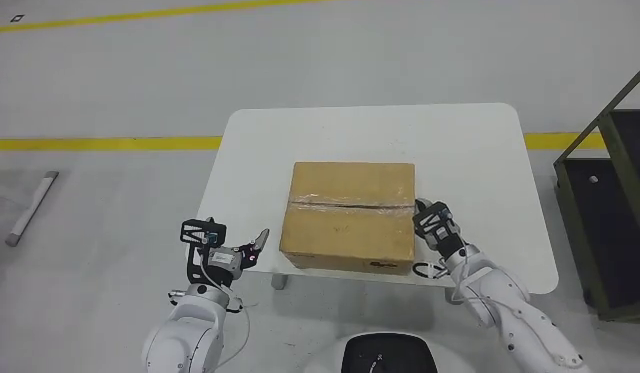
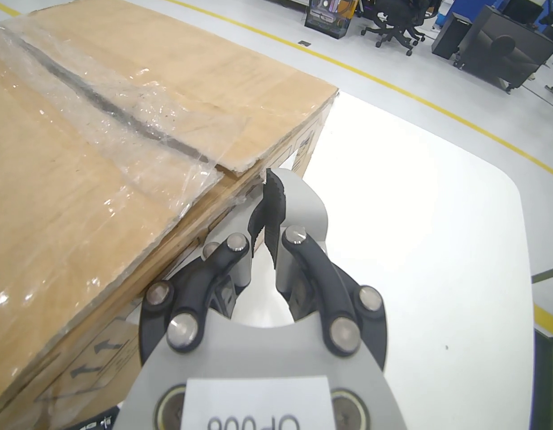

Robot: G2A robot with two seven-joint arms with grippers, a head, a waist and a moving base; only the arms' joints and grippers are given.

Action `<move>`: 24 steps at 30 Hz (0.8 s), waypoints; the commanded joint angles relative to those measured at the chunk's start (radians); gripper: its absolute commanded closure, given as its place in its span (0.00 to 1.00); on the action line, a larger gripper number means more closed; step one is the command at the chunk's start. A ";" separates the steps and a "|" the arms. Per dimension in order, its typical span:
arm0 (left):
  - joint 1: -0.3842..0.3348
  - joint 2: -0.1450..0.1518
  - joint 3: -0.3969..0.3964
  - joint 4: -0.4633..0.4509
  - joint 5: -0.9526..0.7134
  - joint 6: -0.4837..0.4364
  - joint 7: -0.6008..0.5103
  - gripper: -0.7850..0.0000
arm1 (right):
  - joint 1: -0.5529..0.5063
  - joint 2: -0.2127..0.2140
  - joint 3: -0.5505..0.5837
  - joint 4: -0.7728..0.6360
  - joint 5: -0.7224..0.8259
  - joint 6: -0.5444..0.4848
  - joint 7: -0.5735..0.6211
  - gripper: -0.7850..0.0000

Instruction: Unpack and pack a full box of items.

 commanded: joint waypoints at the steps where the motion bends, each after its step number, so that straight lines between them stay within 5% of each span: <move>1: 0.000 0.000 0.000 0.000 0.000 0.000 0.000 0.00 | 0.016 -0.001 -0.003 0.009 -0.008 -0.008 -0.002 1.00; 9: -0.018 0.000 0.041 -0.004 0.000 -0.032 0.014 0.00 | -0.047 0.008 0.051 -0.051 -0.008 0.007 -0.037 1.00; 20: -0.219 -0.013 0.302 0.036 -0.017 -0.149 -0.048 0.00 | -0.326 0.040 0.268 -0.245 0.021 0.008 -0.086 1.00; 24: -0.225 -0.014 0.310 0.040 -0.024 -0.150 -0.049 0.00 | -0.415 0.046 0.338 -0.305 0.030 0.022 -0.103 1.00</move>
